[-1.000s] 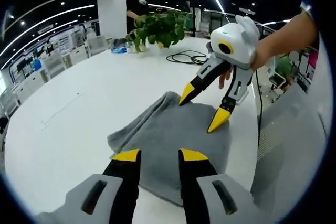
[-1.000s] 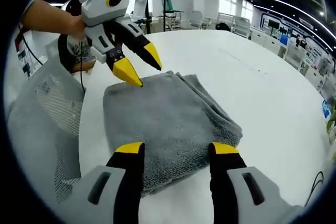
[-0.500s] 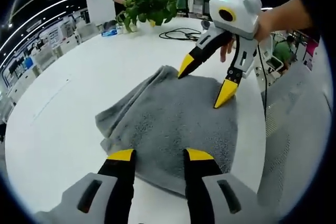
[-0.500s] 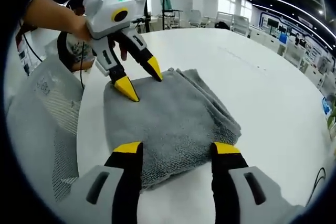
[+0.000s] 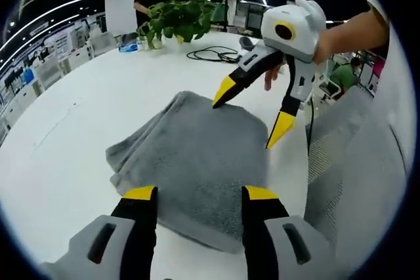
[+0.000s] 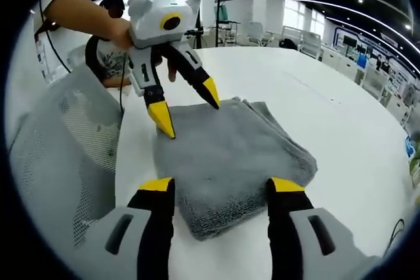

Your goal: Fold the towel on the table until its edges align and the towel forms a compact rectangular stack.

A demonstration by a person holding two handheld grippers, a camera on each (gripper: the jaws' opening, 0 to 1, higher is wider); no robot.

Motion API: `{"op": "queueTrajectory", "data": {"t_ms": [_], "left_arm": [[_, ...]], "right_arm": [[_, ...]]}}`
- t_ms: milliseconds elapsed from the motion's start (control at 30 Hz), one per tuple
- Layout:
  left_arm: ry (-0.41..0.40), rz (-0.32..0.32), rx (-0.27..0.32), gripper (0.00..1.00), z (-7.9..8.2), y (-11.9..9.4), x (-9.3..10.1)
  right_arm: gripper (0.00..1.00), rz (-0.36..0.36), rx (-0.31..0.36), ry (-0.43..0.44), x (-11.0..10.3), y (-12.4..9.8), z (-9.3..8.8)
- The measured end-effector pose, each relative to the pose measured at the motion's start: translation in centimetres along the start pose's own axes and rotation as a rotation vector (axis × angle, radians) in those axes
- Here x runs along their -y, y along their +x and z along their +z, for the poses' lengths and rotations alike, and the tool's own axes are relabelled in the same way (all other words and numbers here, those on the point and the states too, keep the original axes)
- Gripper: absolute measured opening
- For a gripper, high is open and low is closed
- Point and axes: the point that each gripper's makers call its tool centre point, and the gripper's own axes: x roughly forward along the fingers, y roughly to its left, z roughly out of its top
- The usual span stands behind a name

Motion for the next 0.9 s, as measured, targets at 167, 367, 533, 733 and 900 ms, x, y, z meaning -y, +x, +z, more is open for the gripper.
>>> {"op": "queueTrajectory", "data": {"t_ms": [167, 367, 533, 733, 900], "left_arm": [[0.043, 0.016, -0.037, 0.51, -0.9, 0.2, -0.2], [0.129, 0.051, -0.072, 0.52, -1.1, 0.8, -0.6], [0.122, 0.051, -0.073, 0.52, -1.0, 0.6, -0.6], [0.068, 0.018, 0.013, 0.49, 0.1, -0.2, 0.1], [0.093, 0.058, -0.055, 0.37, -1.9, 0.0, -0.7]], "right_arm": [[0.57, 0.016, -0.021, -0.020, -0.6, 0.3, -0.9], [0.54, 0.009, -0.055, -0.033, -0.4, 0.4, -2.3], [0.50, -0.032, 0.003, 0.054, 0.0, -0.2, -0.5], [0.43, -0.063, 0.006, 0.066, 0.6, 0.2, -0.8], [0.43, -0.060, 0.007, 0.066, 0.4, 0.5, -1.2]]}}
